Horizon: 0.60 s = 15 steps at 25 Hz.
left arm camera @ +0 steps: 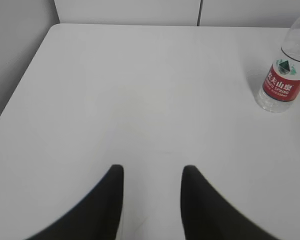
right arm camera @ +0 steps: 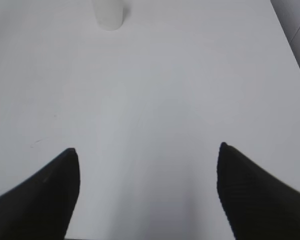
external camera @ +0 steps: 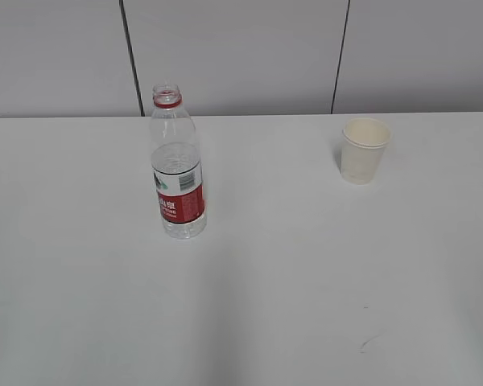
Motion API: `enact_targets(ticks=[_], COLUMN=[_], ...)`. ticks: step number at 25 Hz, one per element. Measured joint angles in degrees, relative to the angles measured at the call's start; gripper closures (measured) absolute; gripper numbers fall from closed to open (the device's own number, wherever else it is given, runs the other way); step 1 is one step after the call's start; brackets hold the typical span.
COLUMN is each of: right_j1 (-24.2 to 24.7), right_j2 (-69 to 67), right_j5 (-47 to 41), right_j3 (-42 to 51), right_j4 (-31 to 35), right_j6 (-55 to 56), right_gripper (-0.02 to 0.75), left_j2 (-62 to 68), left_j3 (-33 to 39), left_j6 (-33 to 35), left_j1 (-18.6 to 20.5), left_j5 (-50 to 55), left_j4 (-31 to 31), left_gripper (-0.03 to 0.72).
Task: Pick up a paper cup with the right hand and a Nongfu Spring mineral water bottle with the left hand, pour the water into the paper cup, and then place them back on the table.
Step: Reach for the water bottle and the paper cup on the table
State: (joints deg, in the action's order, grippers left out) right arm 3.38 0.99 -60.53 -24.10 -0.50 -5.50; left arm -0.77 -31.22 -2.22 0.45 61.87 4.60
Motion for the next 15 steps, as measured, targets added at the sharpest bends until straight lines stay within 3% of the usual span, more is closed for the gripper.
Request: enact_targets(ticks=[5, 15], right_j1=[0.0, 0.0], right_j2=[-2.0, -22.8], right_j5=[3.9, 29.4], right_j3=[-3.4, -3.9], right_j4=[0.0, 0.0], right_j6=[0.0, 0.0], right_gripper=[0.099, 0.099], left_j2=[0.0, 0.0], left_j3=[0.0, 0.0], left_j6=[0.0, 0.0], left_j1=[0.0, 0.0], left_j5=[0.0, 0.0], left_j4=[0.0, 0.0], left_gripper=[0.449, 0.449])
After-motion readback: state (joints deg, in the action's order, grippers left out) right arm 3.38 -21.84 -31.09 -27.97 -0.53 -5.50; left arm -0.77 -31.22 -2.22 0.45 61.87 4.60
